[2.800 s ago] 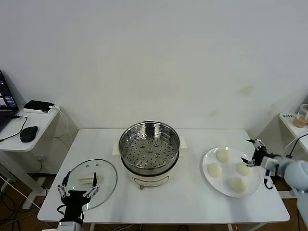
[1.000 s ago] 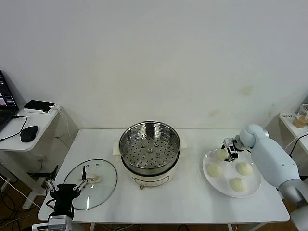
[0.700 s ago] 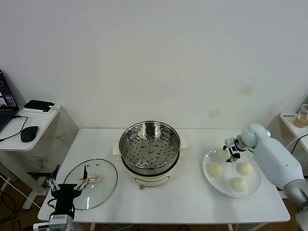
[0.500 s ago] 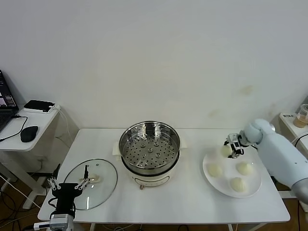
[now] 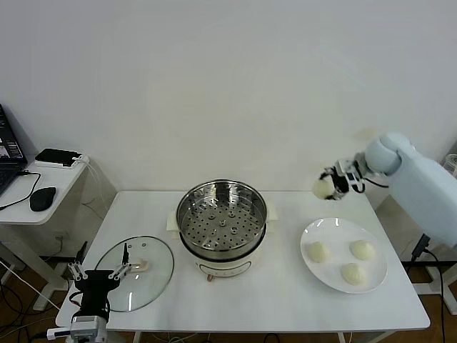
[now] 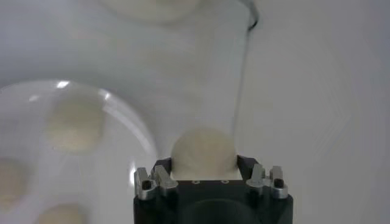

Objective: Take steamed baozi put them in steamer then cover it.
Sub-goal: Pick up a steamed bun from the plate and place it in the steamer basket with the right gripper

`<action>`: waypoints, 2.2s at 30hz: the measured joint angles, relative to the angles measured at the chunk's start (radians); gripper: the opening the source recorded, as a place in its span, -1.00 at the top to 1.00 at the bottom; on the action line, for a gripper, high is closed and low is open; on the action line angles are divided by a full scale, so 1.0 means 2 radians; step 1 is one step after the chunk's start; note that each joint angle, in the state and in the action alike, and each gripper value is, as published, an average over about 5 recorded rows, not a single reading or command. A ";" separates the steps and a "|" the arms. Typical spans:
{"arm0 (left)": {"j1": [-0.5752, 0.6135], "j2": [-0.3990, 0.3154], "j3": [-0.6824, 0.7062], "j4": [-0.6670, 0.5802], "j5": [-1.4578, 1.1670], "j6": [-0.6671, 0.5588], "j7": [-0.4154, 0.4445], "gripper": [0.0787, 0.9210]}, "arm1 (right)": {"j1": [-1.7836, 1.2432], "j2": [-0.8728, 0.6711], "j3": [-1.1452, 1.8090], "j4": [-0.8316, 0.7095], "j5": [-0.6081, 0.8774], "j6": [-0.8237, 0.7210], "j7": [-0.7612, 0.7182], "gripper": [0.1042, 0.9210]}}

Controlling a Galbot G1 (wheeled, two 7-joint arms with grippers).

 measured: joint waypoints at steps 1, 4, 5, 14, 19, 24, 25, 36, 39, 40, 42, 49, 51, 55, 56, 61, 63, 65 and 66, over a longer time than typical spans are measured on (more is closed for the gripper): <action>-0.001 0.000 -0.001 0.000 -0.001 0.000 0.000 -0.77 | 0.010 0.007 -0.010 0.001 0.008 0.001 0.001 -0.38; -0.002 0.001 -0.003 0.001 -0.003 0.001 0.000 -0.77 | 0.039 0.030 -0.040 0.003 0.031 0.004 0.007 -0.38; -0.002 0.001 -0.004 0.002 -0.003 0.001 0.000 -0.77 | 0.047 0.039 -0.050 0.003 0.039 0.006 0.009 -0.39; -0.002 0.005 -0.012 0.000 -0.007 0.002 0.001 -0.77 | 0.092 0.120 -0.134 -0.010 0.068 0.043 0.029 -0.39; 0.000 0.004 -0.018 -0.003 -0.008 0.003 0.001 -0.77 | 0.095 0.159 -0.176 -0.028 0.054 0.079 0.045 -0.39; -0.001 0.004 -0.023 0.000 -0.009 0.003 0.001 -0.77 | 0.089 0.190 -0.201 -0.050 0.023 0.122 0.064 -0.38; -0.002 0.004 -0.024 0.000 -0.009 0.003 0.001 -0.77 | 0.087 0.195 -0.205 -0.055 0.015 0.131 0.068 -0.38; -0.008 0.001 -0.024 0.008 -0.009 0.004 0.001 -0.77 | 0.067 0.240 -0.220 -0.112 -0.081 0.219 0.108 -0.39; -0.010 0.001 -0.025 0.009 -0.009 0.004 0.001 -0.77 | 0.062 0.250 -0.221 -0.124 -0.099 0.236 0.117 -0.39; -0.010 0.001 -0.025 0.009 -0.009 0.004 0.001 -0.77 | 0.060 0.253 -0.221 -0.127 -0.104 0.241 0.120 -0.39; -0.011 0.001 -0.026 0.009 -0.009 0.004 0.001 -0.77 | 0.057 0.258 -0.222 -0.133 -0.113 0.249 0.124 -0.39; -0.012 0.001 -0.027 0.011 -0.009 0.004 0.001 -0.77 | 0.052 0.275 -0.224 -0.151 -0.138 0.271 0.136 -0.39; -0.012 0.001 -0.028 0.011 -0.009 0.004 0.001 -0.77 | 0.051 0.280 -0.224 -0.156 -0.142 0.275 0.139 -0.41; -0.012 0.002 -0.030 0.009 -0.009 0.004 0.001 -0.77 | 0.052 0.287 -0.224 -0.163 -0.147 0.283 0.142 -0.54; -0.012 0.002 -0.030 0.009 -0.010 0.004 0.001 -0.77 | 0.052 0.288 -0.225 -0.164 -0.147 0.284 0.142 -0.59; -0.011 0.002 -0.031 0.004 -0.010 0.004 0.001 -0.77 | 0.059 0.287 -0.227 -0.162 -0.137 0.281 0.137 -0.75; -0.011 0.001 -0.031 0.002 -0.010 0.004 0.001 -0.77 | 0.064 0.284 -0.231 -0.156 -0.123 0.274 0.131 -0.76; -0.010 0.002 -0.032 0.000 -0.011 0.004 0.001 -0.77 | 0.072 0.278 -0.234 -0.146 -0.103 0.261 0.122 -0.76; -0.010 0.002 -0.033 -0.001 -0.011 0.005 0.001 -0.77 | 0.076 0.275 -0.236 -0.139 -0.092 0.253 0.117 -0.76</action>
